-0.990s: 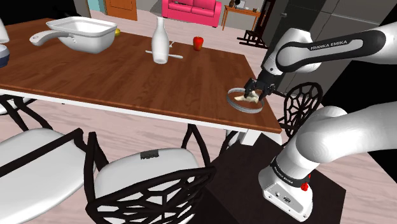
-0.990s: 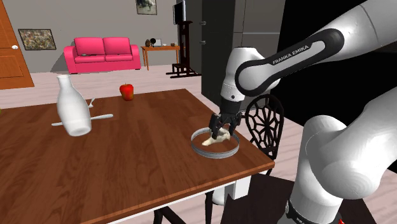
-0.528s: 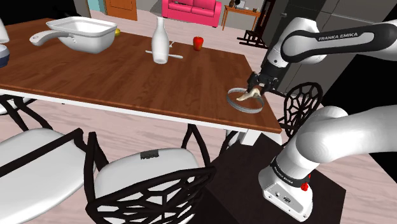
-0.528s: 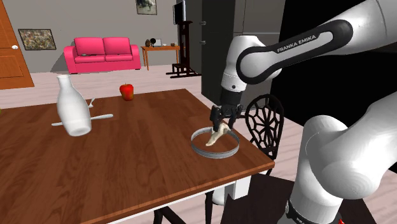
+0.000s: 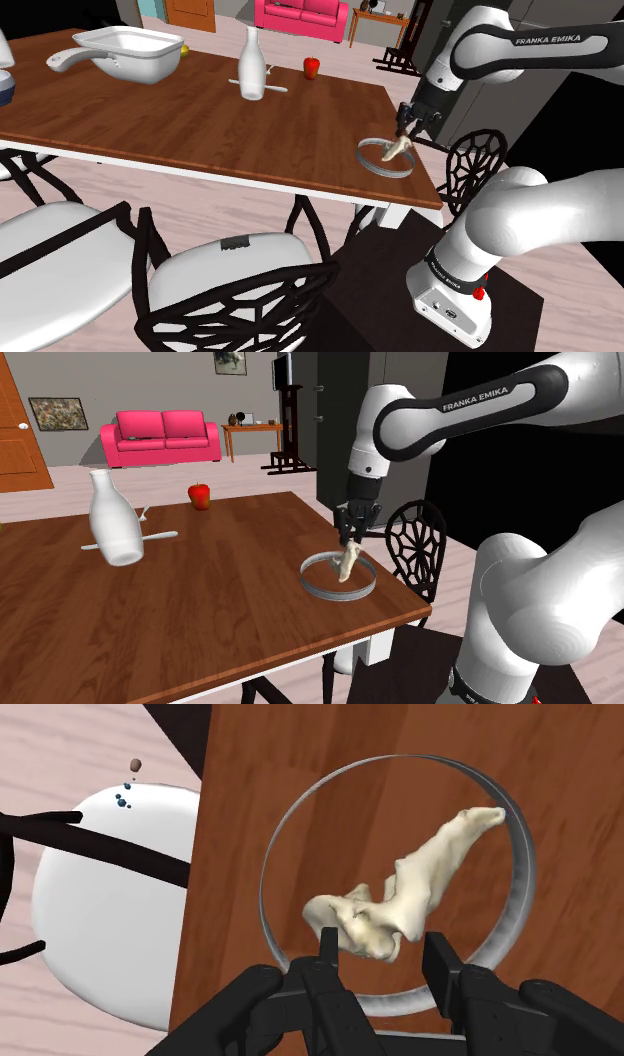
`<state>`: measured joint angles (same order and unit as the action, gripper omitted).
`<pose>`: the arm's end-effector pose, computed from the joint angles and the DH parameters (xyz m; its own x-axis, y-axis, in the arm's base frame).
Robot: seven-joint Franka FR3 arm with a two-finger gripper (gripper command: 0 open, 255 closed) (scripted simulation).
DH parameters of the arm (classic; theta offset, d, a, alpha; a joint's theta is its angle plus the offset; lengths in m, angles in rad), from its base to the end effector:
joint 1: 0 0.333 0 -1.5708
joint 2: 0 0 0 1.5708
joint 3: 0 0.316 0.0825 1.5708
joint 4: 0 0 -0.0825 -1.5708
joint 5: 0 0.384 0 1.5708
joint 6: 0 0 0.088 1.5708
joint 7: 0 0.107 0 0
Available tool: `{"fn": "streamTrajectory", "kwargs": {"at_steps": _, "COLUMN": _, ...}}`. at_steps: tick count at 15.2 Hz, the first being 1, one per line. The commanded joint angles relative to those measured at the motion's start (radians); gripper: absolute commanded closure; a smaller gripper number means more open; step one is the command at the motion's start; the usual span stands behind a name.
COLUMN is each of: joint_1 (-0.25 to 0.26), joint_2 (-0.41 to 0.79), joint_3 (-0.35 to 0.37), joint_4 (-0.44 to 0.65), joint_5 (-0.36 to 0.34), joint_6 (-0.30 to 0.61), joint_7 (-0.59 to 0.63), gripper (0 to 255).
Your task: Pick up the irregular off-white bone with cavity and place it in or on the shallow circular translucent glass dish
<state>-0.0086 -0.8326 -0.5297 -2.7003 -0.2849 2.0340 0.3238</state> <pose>0.2813 -0.1809 0.4455 0.8131 -0.5774 0.0743 -0.5637 -0.8128 -0.1470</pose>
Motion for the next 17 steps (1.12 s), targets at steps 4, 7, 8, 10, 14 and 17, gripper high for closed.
{"fn": "streamTrajectory", "kwargs": {"at_steps": 4, "joint_1": 0.009, "joint_2": -0.071, "joint_3": 0.083, "joint_4": -0.032, "joint_5": 0.035, "joint_6": -0.047, "joint_7": 0.069, "gripper": 255}}
{"fn": "streamTrajectory", "kwargs": {"at_steps": 7, "joint_1": 0.004, "joint_2": -0.061, "joint_3": 0.069, "joint_4": -0.066, "joint_5": 0.024, "joint_6": -0.003, "joint_7": 0.066, "gripper": 255}}
{"fn": "streamTrajectory", "kwargs": {"at_steps": 8, "joint_1": 0.003, "joint_2": -0.057, "joint_3": 0.064, "joint_4": -0.077, "joint_5": 0.020, "joint_6": 0.012, "joint_7": 0.065, "gripper": 255}}
{"fn": "streamTrajectory", "kwargs": {"at_steps": 10, "joint_1": 0.000, "joint_2": -0.048, "joint_3": 0.054, "joint_4": -0.099, "joint_5": 0.012, "joint_6": 0.043, "joint_7": 0.063, "gripper": 255}}
{"fn": "streamTrajectory", "kwargs": {"at_steps": 14, "joint_1": -0.003, "joint_2": -0.025, "joint_3": 0.032, "joint_4": -0.140, "joint_5": -0.006, "joint_6": 0.106, "joint_7": 0.060, "gripper": 255}}
{"fn": "streamTrajectory", "kwargs": {"at_steps": 17, "joint_1": -0.008, "joint_2": -0.002, "joint_3": 0.017, "joint_4": -0.169, "joint_5": -0.016, "joint_6": 0.157, "joint_7": 0.055, "gripper": 255}}
